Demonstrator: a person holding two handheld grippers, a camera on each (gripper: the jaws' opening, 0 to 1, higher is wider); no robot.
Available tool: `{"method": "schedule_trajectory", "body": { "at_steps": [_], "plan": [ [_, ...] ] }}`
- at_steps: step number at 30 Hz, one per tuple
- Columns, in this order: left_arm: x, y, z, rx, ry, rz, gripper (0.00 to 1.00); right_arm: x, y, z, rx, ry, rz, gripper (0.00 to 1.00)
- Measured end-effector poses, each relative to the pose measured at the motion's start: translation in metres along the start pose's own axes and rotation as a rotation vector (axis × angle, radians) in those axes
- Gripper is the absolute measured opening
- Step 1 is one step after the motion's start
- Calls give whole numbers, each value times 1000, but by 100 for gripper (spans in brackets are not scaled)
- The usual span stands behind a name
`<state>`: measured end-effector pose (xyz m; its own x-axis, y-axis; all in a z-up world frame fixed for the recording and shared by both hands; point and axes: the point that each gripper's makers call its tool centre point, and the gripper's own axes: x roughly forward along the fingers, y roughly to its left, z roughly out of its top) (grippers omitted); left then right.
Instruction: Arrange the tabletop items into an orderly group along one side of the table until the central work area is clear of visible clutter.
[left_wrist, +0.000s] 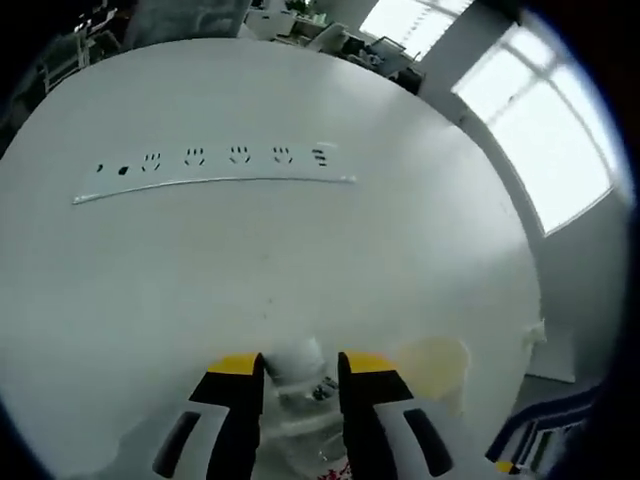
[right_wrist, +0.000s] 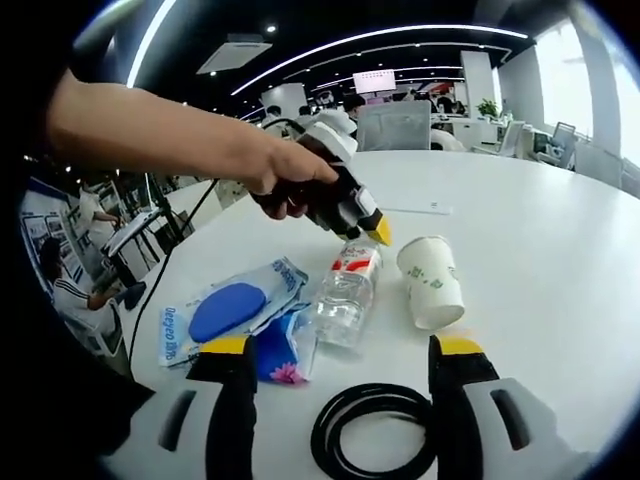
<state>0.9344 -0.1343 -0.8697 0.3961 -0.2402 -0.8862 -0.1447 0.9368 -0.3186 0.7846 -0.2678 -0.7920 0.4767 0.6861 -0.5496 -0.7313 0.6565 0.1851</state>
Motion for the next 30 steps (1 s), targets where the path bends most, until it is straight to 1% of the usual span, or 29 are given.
{"method": "schedule_trajectory", "body": {
  "at_steps": [2, 4, 6, 8, 11, 17, 23, 30],
  "plan": [
    [0, -1, 1, -9, -3, 4, 26, 1, -1, 0, 5, -1, -1, 64],
    [1, -1, 2, -31, -15, 7, 23, 1, -1, 0, -4, 3, 0, 64],
    [1, -3, 2, -58, -14, 0, 22, 2, -1, 1, -11, 5, -1, 64],
    [2, -3, 4, -49, -13, 1, 21, 1, -2, 2, -9, 2, -4, 64],
    [3, -5, 4, -64, -18, -12, 21, 1, -4, 3, -7, -2, -10, 63],
    [-2, -11, 6, -66, -37, -33, 20, 0, -4, 4, -5, -6, -14, 63],
    [-18, -18, 13, -60, -86, -59, 19, -1, 2, 4, -17, -8, -7, 62],
    [-43, -27, 23, -37, -162, -78, 19, -7, 10, 5, -37, -18, 1, 62]
  ]
}}
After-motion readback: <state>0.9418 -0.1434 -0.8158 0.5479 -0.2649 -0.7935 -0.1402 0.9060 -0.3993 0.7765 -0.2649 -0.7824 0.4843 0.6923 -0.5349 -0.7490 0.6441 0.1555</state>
